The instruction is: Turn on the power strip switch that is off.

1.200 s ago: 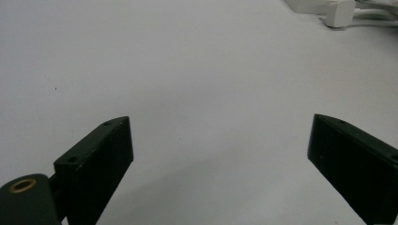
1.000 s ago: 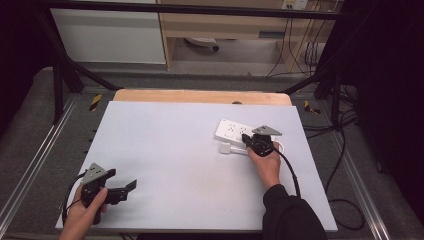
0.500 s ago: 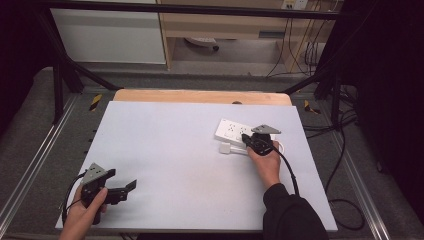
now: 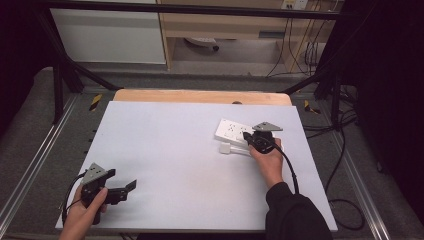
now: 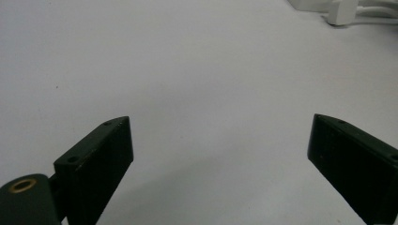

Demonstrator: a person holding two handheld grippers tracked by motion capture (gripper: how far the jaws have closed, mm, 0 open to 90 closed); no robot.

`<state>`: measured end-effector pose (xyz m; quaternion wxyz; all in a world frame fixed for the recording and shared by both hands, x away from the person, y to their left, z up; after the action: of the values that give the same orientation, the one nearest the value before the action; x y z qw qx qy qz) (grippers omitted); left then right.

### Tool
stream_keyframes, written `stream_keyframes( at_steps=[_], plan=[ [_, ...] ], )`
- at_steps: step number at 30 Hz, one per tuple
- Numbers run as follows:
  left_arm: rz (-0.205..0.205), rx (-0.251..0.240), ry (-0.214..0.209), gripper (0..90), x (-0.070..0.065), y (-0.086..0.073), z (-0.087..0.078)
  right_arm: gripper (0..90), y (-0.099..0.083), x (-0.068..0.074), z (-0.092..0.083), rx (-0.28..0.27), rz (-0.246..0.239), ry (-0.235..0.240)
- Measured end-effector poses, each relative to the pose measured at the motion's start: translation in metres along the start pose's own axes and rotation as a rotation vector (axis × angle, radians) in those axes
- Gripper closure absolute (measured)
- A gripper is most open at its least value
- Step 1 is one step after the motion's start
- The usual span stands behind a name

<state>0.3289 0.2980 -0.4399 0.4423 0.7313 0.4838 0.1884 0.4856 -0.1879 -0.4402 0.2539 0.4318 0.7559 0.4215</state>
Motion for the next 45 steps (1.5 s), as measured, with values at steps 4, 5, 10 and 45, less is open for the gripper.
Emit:
stream_keyframes(
  at_steps=[4,5,10,45],
  plan=[
    [0.0,0.0,0.0,7.1,0.0,0.0,0.0,90.0,0.004,-0.001,-0.004,-0.004,-0.006,-0.002],
    [0.001,-0.001,0.0,7.1,0.0,0.0,0.0,90.0,0.004,-0.002,-0.005,-0.003,-0.007,-0.003],
    [0.0,0.001,0.001,7.1,0.0,0.0,0.0,90.0,0.005,-0.006,-0.01,0.0,-0.001,-0.002],
    [-0.001,0.004,0.002,7.2,0.0,0.0,0.0,58.2,0.011,-0.016,-0.027,-0.008,0.074,0.047]
  ],
)
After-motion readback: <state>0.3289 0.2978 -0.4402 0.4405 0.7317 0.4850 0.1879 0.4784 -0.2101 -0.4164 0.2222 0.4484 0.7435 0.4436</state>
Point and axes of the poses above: each handheld gripper's, and its own axes: z roughly forward along the jaws, y roughly out of its top, x roughly to its left, the point moved 1 cm from there along z, roughly forward along the jaws, and after that the axes turned 2 degrees about -z, right-handed, at the moved point
